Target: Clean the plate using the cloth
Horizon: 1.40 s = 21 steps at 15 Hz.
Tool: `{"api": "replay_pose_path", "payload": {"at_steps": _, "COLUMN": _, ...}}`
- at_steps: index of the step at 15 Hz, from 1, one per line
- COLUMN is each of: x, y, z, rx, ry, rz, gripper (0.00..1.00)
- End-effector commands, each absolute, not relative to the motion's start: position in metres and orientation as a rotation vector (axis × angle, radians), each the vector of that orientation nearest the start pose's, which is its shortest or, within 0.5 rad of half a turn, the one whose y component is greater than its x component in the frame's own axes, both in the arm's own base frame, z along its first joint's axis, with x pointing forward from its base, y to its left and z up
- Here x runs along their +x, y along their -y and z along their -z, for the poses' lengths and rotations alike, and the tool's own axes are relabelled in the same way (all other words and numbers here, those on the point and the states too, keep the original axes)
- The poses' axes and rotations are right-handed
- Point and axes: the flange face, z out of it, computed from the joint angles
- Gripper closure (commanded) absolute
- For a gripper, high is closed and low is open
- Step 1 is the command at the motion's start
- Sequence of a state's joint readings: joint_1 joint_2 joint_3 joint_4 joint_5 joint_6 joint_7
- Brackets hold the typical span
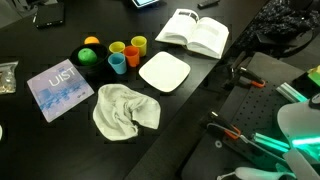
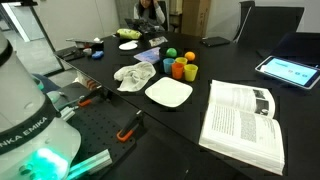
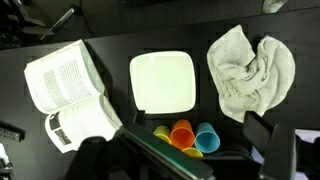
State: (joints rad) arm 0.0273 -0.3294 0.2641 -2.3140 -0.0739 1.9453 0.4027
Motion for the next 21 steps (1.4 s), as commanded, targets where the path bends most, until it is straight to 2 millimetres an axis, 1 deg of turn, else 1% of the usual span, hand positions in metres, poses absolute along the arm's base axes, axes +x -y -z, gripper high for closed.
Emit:
{"api": "replay_pose_path", "payload": {"at_steps": 1, "x": 0.436, "y": -0.135, "z": -0.472, "rx": -3.259, "ry": -0.146, "rz": 0.162, "gripper": 0.0}}
{"api": "replay_pose_path", "payload": {"at_steps": 4, "x": 0.444, "y": -0.143, "z": -0.472, "rx": -3.189, "ry": -0.116, "rz": 0.305, "gripper": 0.0}}
{"api": "replay_pose_path", "payload": {"at_steps": 8, "x": 0.454, "y": -0.152, "z": -0.452, "rx": -3.086, "ry": -0.102, "rz": 0.416, "gripper": 0.0}}
{"api": "replay_pose_path", "payload": {"at_steps": 11, "x": 0.462, "y": -0.154, "z": -0.428, "rx": -3.025, "ry": -0.088, "rz": 0.489, "gripper": 0.0}}
{"api": "replay_pose_path", "payload": {"at_steps": 15, "x": 0.475, "y": -0.155, "z": -0.397, "rx": -2.965, "ry": -0.07, "rz": 0.525, "gripper": 0.0}}
{"api": "replay_pose_path", "payload": {"at_steps": 19, "x": 0.483, "y": -0.157, "z": -0.366, "rx": -2.923, "ry": -0.035, "rz": 0.495, "gripper": 0.0}}
{"api": "replay_pose_path", "payload": {"at_steps": 21, "x": 0.486, "y": -0.158, "z": -0.345, "rx": -2.92, "ry": -0.012, "rz": 0.451, "gripper": 0.0}}
